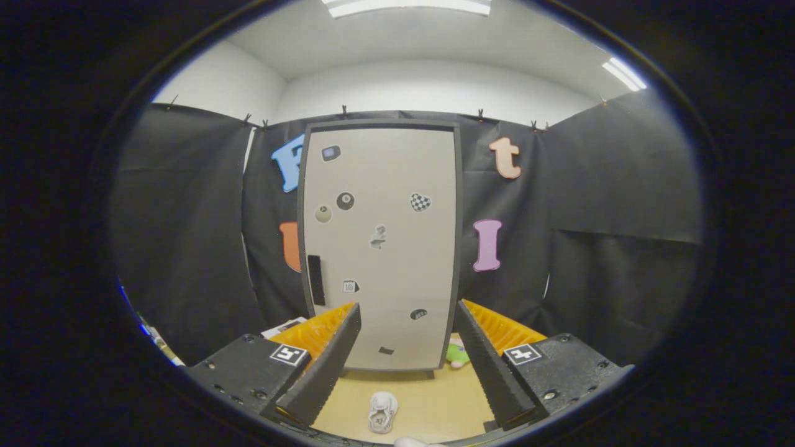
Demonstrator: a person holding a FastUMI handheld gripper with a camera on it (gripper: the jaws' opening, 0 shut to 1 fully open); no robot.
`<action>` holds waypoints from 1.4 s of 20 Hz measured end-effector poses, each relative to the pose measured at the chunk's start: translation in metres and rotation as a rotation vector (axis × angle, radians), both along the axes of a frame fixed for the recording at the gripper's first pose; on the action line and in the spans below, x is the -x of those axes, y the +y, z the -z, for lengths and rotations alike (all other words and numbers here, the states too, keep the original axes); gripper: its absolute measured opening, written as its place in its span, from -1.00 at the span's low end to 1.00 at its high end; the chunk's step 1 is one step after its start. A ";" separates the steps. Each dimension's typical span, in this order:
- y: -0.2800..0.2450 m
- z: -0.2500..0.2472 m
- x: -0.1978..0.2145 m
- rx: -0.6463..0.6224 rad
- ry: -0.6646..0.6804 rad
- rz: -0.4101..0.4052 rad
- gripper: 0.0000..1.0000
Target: Open the shoe cabinet door, grab the shoes and put them into the shoe cabinet, then close the shoe cabinet door.
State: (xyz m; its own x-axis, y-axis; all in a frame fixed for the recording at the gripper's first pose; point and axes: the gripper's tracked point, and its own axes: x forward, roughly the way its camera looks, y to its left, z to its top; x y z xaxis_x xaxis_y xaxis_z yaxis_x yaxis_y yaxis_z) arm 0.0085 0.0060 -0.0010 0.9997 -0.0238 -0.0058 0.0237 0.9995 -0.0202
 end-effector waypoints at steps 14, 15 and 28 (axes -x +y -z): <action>0.074 0.018 -0.079 0.034 -0.008 -0.091 1.00; 0.081 0.018 -0.090 0.040 -0.014 -0.094 1.00; 0.205 0.063 -0.288 0.021 0.077 -0.250 1.00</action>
State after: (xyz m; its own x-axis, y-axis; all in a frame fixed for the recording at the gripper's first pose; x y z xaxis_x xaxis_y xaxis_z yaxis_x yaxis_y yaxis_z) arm 0.2966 0.2114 -0.0639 0.9711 0.2234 -0.0842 -0.2268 0.9734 -0.0328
